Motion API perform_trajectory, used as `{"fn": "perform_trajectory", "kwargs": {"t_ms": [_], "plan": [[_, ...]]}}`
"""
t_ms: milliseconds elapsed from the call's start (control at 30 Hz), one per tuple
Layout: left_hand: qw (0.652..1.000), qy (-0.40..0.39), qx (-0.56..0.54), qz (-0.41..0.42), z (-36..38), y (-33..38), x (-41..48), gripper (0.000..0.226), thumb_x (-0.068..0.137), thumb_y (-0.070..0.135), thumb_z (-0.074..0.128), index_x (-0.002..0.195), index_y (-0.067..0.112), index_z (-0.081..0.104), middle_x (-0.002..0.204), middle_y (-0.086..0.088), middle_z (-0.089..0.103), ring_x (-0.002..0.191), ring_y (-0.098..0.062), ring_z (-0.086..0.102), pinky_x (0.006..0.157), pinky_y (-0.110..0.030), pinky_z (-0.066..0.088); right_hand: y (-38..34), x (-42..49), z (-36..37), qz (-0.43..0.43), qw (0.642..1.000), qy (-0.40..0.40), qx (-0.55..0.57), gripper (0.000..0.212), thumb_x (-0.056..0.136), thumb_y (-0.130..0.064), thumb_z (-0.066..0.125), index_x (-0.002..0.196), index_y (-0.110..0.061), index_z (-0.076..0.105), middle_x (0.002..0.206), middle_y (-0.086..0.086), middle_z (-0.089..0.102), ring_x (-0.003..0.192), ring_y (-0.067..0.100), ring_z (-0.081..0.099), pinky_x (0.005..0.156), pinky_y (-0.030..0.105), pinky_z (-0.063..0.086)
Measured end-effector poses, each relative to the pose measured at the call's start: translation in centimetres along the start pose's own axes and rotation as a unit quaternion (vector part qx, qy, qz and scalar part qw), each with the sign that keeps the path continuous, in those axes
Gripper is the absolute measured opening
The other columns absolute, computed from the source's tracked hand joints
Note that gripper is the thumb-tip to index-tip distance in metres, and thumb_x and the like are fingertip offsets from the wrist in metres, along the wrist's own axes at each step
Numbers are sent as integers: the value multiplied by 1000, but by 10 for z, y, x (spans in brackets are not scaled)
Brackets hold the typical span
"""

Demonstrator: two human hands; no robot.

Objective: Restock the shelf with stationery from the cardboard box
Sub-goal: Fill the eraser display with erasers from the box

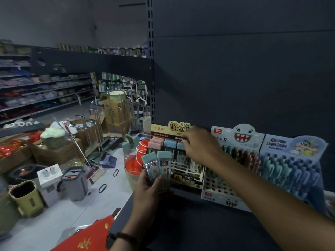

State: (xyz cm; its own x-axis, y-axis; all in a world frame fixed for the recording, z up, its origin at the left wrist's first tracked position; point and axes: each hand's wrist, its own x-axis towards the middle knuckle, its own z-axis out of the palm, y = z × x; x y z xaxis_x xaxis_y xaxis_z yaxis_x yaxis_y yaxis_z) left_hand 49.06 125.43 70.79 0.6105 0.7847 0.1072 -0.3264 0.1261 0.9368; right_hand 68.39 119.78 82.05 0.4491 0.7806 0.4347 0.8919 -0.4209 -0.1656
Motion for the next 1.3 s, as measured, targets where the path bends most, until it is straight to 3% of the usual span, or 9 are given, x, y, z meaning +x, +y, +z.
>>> {"fn": "perform_trajectory", "kwargs": {"t_ms": [100, 233, 367, 533, 633, 767, 933, 1033, 1300], "plan": [[1000, -6, 4, -5, 0, 1, 0, 36, 105, 11, 61, 138, 24, 59, 125, -9, 76, 111, -36, 75, 86, -60, 62, -11, -19, -18, -40, 981, -56, 182, 24, 101, -38, 68, 122, -25, 73, 108, -12, 67, 92, 0, 61, 76, 23, 49], [1000, -25, 3, -2, -1, 5, -4, 36, 105, 11, 60, 138, 26, 59, 122, -7, 77, 108, -33, 76, 82, -51, 64, -21, -35, -12, -76, 971, -107, 198, 35, 94, -35, 79, 127, -30, 72, 113, -15, 65, 89, -2, 57, 73, 19, 44], [999, -33, 13, 14, 2, 8, -7, 36, 102, 11, 62, 136, 23, 59, 119, -8, 77, 105, -32, 76, 79, -47, 65, -16, -34, -9, -55, 958, -121, 254, 31, 93, -28, 80, 122, -35, 74, 108, -15, 68, 93, 3, 65, 83, 30, 59], [999, 16, 33, 35, 2, -3, -3, 25, 111, 19, 50, 130, 27, 64, 120, -9, 76, 106, -30, 74, 84, -50, 61, 8, -20, -29, -6, 944, -24, 329, 30, 94, -21, 79, 120, -36, 76, 110, -10, 74, 88, 9, 73, 78, 33, 66], [995, 52, 74, 50, 1, -4, -1, 20, 111, 15, 48, 123, 24, 62, 115, -5, 78, 104, -26, 74, 82, -47, 62, 17, -13, -34, 5, 958, 42, 284, 27, 96, -20, 78, 120, -33, 76, 113, -12, 75, 95, 2, 71, 84, 31, 63], [989, 43, 120, 71, 3, -4, -2, 21, 110, 12, 50, 123, 26, 60, 116, 1, 77, 105, -22, 74, 83, -49, 64, 9, -17, -15, 15, 975, 27, 218, 26, 100, -19, 71, 125, -27, 72, 123, -6, 73, 95, 6, 66, 84, 24, 53], [987, 34, 141, 75, 2, -3, -4, 24, 109, 10, 52, 123, 25, 65, 112, 4, 78, 101, -19, 75, 79, -38, 64, 7, -18, 0, 7, 987, 13, 162, 24, 100, -21, 71, 123, -26, 71, 125, -1, 72, 67, 0, 60, 59, 14, 42], [982, 34, 166, 78, 0, -5, -2, 22, 108, 10, 55, 121, 24, 66, 113, 0, 78, 105, -24, 74, 86, -50, 63, 6, -16, -4, 7, 990, 6, 142, 21, 100, -21, 72, 120, -28, 72, 115, -1, 71, 67, 5, 62, 59, 20, 45], [981, 27, 173, 87, -1, -6, -2, 23, 107, 5, 56, 121, 24, 57, 110, 3, 78, 102, -19, 75, 90, -51, 62, 6, -9, -4, 1, 995, -13, 100, 21, 96, -15, 76, 115, -23, 71, 108, 2, 70, 82, 11, 67, 75, 31, 58]]}}
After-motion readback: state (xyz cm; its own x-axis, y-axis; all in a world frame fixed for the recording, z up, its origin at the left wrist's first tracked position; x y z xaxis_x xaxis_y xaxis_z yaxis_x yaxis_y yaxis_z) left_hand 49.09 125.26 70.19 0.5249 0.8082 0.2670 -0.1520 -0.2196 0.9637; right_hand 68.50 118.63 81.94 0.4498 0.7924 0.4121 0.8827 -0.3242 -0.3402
